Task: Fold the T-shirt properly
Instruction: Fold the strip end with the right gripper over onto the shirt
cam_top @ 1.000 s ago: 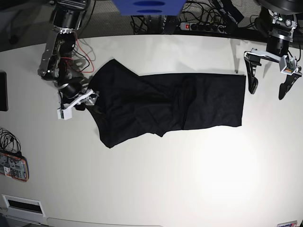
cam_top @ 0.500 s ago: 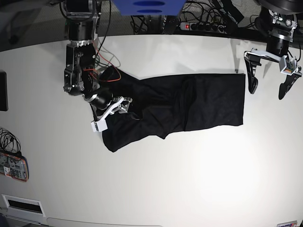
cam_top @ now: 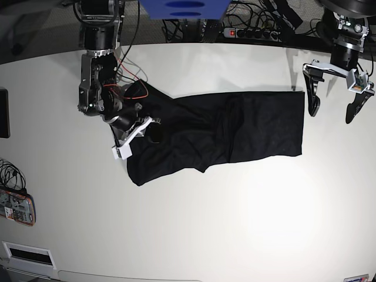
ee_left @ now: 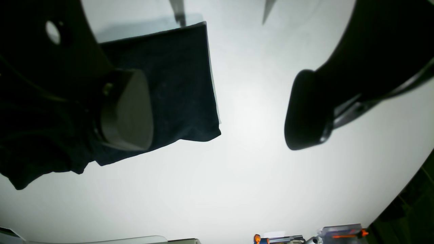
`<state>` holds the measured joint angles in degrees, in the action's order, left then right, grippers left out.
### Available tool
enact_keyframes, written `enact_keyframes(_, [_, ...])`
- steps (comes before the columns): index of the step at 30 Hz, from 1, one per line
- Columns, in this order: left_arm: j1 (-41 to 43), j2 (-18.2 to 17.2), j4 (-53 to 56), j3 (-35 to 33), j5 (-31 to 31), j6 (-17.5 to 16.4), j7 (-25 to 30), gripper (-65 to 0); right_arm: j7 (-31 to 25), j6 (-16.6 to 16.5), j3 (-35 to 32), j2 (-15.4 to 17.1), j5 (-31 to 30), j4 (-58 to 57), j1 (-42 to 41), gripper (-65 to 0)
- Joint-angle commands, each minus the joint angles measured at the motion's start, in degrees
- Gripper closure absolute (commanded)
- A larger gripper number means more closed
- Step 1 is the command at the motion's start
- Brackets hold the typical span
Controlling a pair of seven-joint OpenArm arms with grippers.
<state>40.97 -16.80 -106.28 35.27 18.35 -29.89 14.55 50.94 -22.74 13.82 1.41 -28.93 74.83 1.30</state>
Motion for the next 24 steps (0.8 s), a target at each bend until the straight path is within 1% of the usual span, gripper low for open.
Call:
enact_keyframes(1, [0.4, -0.6, -0.8, 0.3, 0.9, -0.1, 1.5, -58.1, 3.1, 0.7, 0.0, 0.2, 2.2, -0.1, 0.2, -2.7])
enact_keyframes(3, [0.4, -0.6, -0.8, 0.3, 0.9, -0.1, 1.5, -58.1, 3.3, 0.7, 0.0, 0.2, 2.2, 0.0, 0.2, 0.0])
enact_keyframes(8, [0.3, -0.6, -0.8, 0.3, 0.9, -0.1, 1.5, -58.1, 3.3, 0.7, -0.2, 0.5, 2.4, 0.1, 0.2, 0.0])
enact_keyframes(10, [0.3, -0.6, -0.8, 0.3, 0.9, -0.1, 1.5, -58.1, 2.6, 0.7, -0.4, 2.2, 2.7, 0.8, 0.2, 0.0])
enact_keyframes(13, [0.3, -0.5, -0.8, 0.3, 0.9, -0.1, 1.5, -58.1, 2.6, 0.7, -0.5, 4.3, 5.0, 2.8, 0.2, 0.0])
enact_keyframes(15, [0.3, -0.4, -0.8, 0.3, 0.9, -0.1, 1.5, -58.1, 2.6, 0.7, -0.1, 4.8, 8.7, 4.6, 0.2, 0.0])
enact_keyframes(24, [0.2, -0.5, -0.8, 0.3, 0.9, -0.1, 1.5, -58.1, 3.3, 0.7, -0.1, 4.8, 31.4, 11.5, -2.8, 0.0])
